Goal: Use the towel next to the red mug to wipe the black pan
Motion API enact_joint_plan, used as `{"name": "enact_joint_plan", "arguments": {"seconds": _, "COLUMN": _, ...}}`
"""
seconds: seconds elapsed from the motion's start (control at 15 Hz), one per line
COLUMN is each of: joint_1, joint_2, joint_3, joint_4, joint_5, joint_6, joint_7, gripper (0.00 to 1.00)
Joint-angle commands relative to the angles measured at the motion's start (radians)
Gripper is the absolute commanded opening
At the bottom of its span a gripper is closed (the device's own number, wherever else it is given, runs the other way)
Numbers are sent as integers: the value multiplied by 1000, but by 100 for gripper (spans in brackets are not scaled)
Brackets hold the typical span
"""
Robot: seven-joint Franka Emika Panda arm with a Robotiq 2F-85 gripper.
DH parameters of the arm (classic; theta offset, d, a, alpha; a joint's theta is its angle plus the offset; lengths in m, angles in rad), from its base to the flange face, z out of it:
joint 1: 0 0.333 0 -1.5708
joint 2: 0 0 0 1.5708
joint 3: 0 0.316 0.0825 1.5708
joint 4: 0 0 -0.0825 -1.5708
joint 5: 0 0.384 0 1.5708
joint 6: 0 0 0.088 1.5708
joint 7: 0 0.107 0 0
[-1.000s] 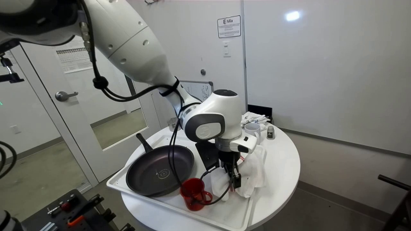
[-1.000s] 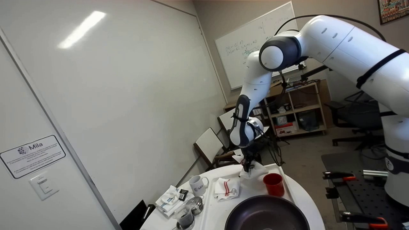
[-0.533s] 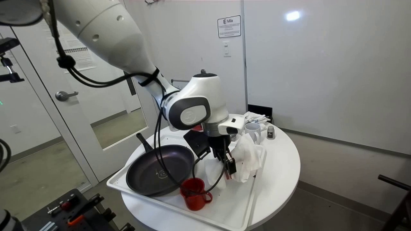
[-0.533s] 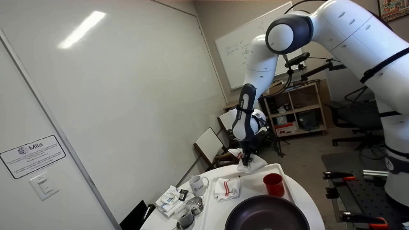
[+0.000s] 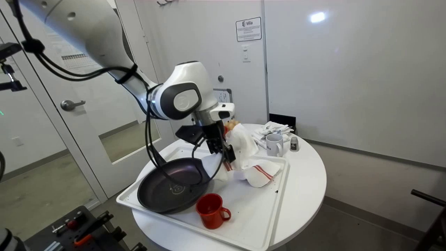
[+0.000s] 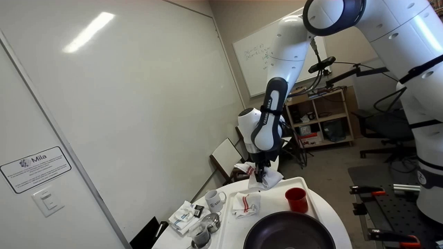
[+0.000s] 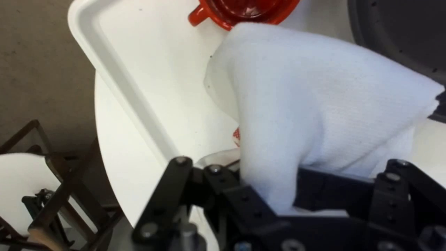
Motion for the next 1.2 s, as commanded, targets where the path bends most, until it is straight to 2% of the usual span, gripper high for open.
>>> {"name": "enact_joint_plan", "arguments": {"seconds": 0.0, "joint_1": 66, "joint_2": -67, "joint_3": 9, "joint_4": -78, "joint_5": -93, "joint_6": 6, "joint_7": 55, "gripper": 0}}
{"name": "enact_joint_plan", "arguments": {"seconds": 0.6, "joint_1": 213, "joint_2": -85, "joint_3": 71, "joint_4": -154, "joint_5": -253, "joint_6": -44, "joint_7": 194, "gripper": 0}}
{"name": "enact_joint_plan", "arguments": {"seconds": 1.13, "joint_1": 223, "joint_2": 36, "joint_3": 171, "joint_4": -129, "joint_5": -196, "joint_6": -53, "joint_7": 154, "gripper": 0}}
